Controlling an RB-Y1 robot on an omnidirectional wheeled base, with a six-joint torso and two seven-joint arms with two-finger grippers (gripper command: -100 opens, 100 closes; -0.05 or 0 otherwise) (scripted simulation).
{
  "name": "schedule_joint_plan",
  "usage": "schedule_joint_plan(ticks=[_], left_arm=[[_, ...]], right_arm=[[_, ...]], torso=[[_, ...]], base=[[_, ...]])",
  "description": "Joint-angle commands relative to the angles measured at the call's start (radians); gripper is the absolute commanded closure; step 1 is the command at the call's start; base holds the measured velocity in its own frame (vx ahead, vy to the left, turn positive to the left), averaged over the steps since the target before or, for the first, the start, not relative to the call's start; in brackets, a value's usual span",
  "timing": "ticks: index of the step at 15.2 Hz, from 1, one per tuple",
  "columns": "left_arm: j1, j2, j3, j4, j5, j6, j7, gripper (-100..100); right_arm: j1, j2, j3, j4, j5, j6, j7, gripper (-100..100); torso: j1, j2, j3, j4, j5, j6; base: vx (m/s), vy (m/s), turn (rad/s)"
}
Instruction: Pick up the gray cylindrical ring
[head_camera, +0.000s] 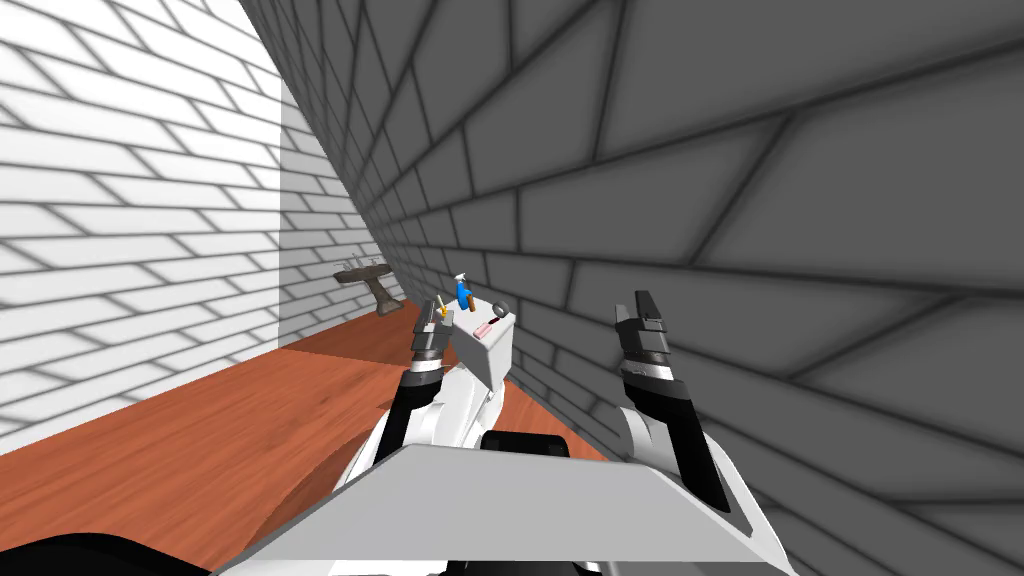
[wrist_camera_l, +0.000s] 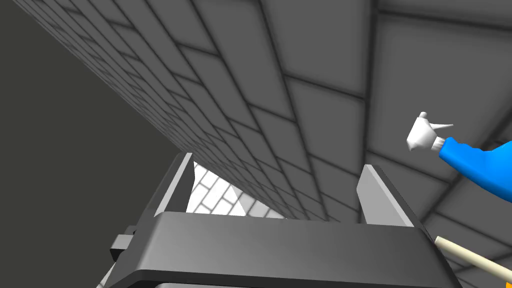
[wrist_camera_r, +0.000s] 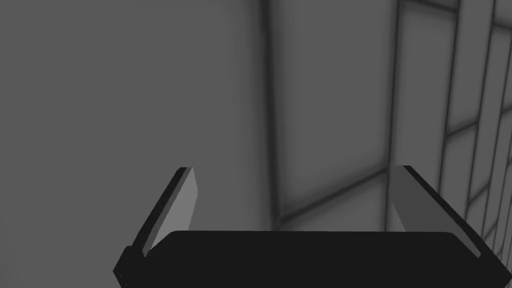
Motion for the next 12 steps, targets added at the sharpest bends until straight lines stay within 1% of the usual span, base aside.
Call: schedule_joint_plan(ticks=[1,4,6,9,10,12], left_arm=[[-0.001,0.033,0.0,0.002,-0.001,0.004,0.0,-100],[-0.005,0.097,0.002,0.008,-0.004,0.02,-0.001,-100],[-0.009,0.133,0.003,0.015,-0.007,0.037,-0.002,-100],[-0.017,0.174,0.006,0.028,-0.013,0.07,-0.003,-100],[-0.024,0.194,0.008,0.039,-0.017,0.096,-0.004,-100],[-0.031,0.208,0.01,0.051,-0.023,0.125,-0.006,-100]], right_arm=[[0.0,0.0,0.0,0.0,0.0,0.0,0.0,0],[0.0,0.0,0.0,0.0,0.0,0.0,0.0,0],[0.0,0.0,0.0,0.0,0.0,0.0,0.0,0],[0.0,0.0,0.0,0.0,0.0,0.0,0.0,0],[0.0,0.0,0.0,0.0,0.0,0.0,0.0,0],[0.0,0.0,0.0,0.0,0.0,0.0,0.0,0]], torso=[[0.0,0.0,0.0,0.0,0.0,0.0],[0.0,0.0,0.0,0.0,0.0,0.0],[0.0,-0.001,-0.001,0.0,0.0,0.0],[0.0,-0.002,-0.001,0.0,0.0,0.0],[0.0,-0.002,-0.001,-0.001,0.0,0.0],[0.0,-0.003,-0.002,-0.001,0.0,0.001]], base=[[0.002,-0.002,-0.016],[0.01,-0.002,-0.046],[0.02,-0.002,-0.07],[0.029,-0.004,-0.092],[0.04,-0.007,-0.193],[0.051,-0.009,-0.158]])
